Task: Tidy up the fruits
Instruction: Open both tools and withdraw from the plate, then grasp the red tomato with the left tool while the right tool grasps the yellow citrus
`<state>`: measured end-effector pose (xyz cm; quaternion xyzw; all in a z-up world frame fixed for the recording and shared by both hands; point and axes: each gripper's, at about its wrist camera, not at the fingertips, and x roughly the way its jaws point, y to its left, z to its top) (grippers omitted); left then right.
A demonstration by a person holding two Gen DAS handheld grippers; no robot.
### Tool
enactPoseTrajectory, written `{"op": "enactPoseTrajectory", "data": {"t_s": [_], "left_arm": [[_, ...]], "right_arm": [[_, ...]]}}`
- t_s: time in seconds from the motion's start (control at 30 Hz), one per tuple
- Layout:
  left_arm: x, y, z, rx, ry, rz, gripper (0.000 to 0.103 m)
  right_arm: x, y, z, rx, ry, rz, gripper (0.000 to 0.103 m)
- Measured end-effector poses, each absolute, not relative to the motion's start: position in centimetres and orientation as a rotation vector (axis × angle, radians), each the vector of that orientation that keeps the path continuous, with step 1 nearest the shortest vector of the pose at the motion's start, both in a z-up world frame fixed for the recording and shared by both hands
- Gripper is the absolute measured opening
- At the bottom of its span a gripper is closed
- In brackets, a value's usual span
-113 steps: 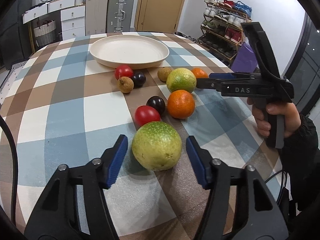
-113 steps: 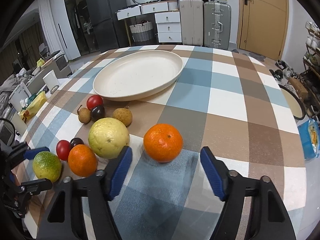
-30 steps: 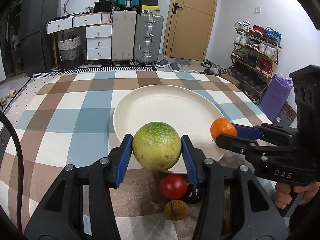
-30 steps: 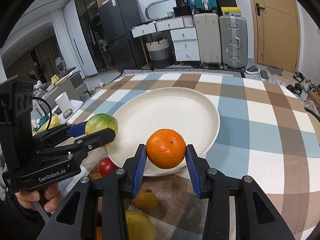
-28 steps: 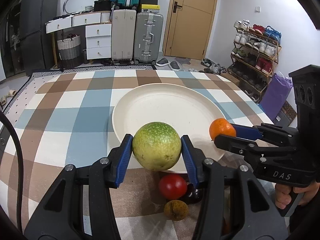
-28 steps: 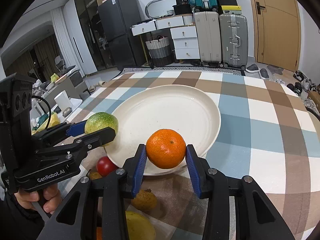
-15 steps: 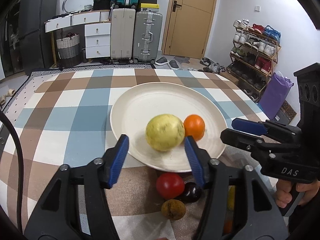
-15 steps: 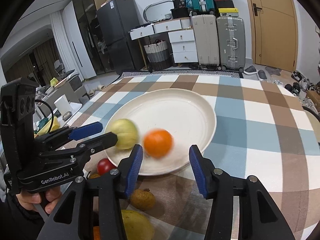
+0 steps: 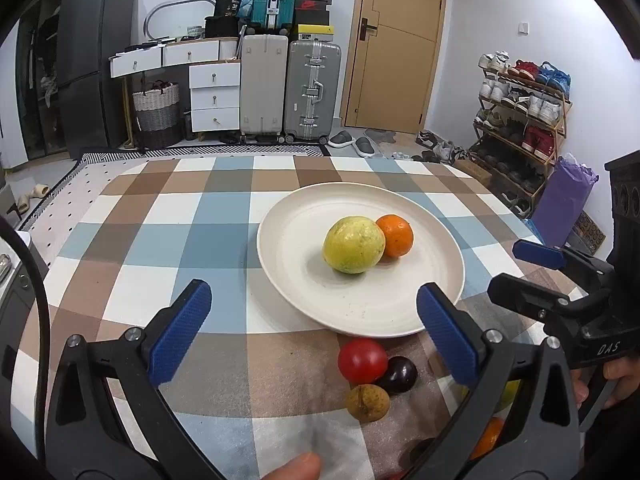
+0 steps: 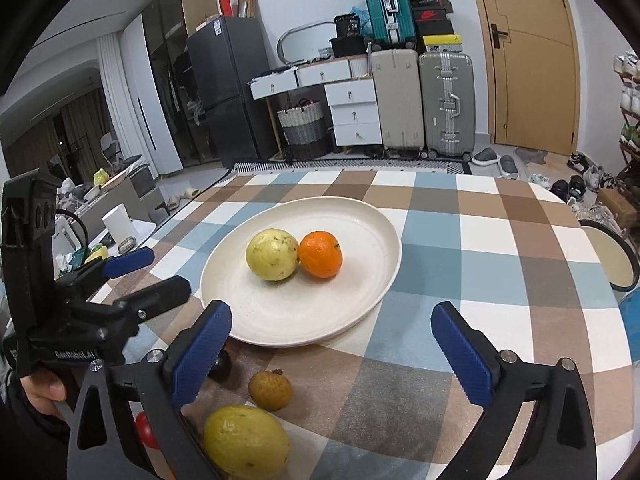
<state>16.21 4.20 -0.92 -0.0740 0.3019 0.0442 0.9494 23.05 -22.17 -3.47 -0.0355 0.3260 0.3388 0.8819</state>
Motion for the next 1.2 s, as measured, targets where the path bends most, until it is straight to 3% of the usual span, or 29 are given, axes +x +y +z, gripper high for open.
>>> {"op": "enactPoseTrajectory", "data": {"t_s": [1.2], "left_arm": [[8.4, 1.6, -1.3, -0.131, 0.632, 0.058, 0.103]], "right_arm": [[19.0, -23.6, -3.5, -0.14, 0.681, 0.725, 0.103]]}}
